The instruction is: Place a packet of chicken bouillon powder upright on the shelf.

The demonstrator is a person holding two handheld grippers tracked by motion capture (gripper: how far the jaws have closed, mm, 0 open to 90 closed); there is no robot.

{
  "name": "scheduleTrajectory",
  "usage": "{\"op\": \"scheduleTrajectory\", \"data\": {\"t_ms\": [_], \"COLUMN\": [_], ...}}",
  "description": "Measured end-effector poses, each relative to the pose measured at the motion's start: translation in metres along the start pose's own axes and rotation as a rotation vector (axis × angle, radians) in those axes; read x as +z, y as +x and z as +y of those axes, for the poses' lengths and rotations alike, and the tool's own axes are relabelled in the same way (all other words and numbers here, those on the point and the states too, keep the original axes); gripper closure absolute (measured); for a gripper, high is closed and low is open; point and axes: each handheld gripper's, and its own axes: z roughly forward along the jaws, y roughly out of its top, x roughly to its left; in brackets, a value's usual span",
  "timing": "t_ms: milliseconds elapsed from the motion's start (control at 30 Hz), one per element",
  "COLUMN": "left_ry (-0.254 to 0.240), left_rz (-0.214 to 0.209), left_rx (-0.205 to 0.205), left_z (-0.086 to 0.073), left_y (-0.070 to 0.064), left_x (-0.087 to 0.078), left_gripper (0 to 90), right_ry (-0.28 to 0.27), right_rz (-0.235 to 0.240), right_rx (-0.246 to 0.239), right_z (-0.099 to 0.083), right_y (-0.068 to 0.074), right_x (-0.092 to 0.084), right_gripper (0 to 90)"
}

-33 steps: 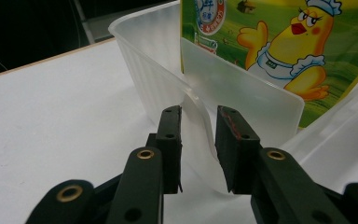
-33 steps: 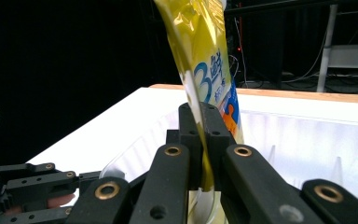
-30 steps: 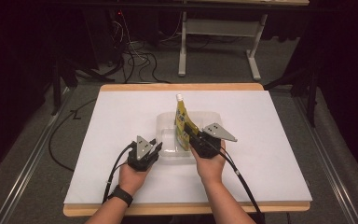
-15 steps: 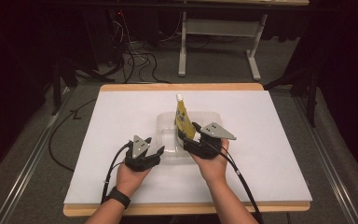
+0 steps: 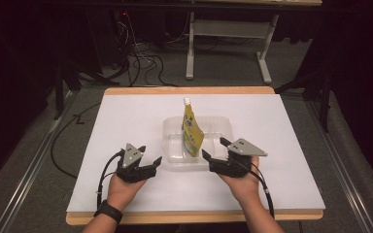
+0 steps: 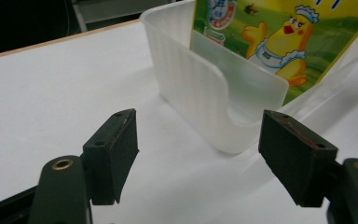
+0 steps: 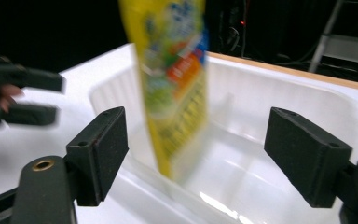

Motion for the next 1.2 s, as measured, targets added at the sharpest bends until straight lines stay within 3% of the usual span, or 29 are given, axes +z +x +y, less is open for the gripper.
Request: {"op": "scheduleTrajectory", "data": {"t_ms": [133, 267, 367, 533, 633, 733, 867, 1200], "left_ry": [0.012, 0.036, 0.023, 0.004, -0.014, -0.018, -0.008, -0.011], "left_rz": [0.029, 0.059, 0.073, 0.084, 0.105, 0.097, 0.077, 0.075], "left_rx": [0.009, 0.033, 0.037, -0.031, -0.029, 0.008, 0.054, 0.002], "left_z": [-0.004, -0.010, -0.019, -0.034, -0.033, -0.029, -0.028, -0.028], "left_y": [0.012, 0.023, 0.028, 0.036, 0.035, 0.027, 0.020, 0.026], "left_x": [-0.014, -0.033, -0.048, -0.068, -0.066, -0.060, -0.056, -0.057], "left_gripper": [25.1, 23.3, 23.0, 23.1, 23.7, 24.0, 24.6, 25.8], "right_ry": [0.011, 0.022, 0.022, -0.010, -0.013, 0.002, 0.037, 0.043], "right_rz": [-0.046, -0.100, -0.144, -0.205, -0.236, -0.240, -0.228, -0.223], "right_rx": [-0.009, 0.026, 0.049, 0.095, 0.096, 0.129, 0.124, 0.111], "right_z": [-0.010, -0.022, -0.032, -0.049, -0.054, -0.061, -0.064, -0.064], "right_y": [-0.026, -0.053, -0.072, -0.093, -0.099, -0.102, -0.098, -0.092], "right_x": [-0.027, -0.051, -0.071, -0.099, -0.102, -0.095, -0.086, -0.085], "right_gripper": [21.1, 21.4, 21.3, 20.4, 20.7, 21.3, 21.4, 22.2]}}
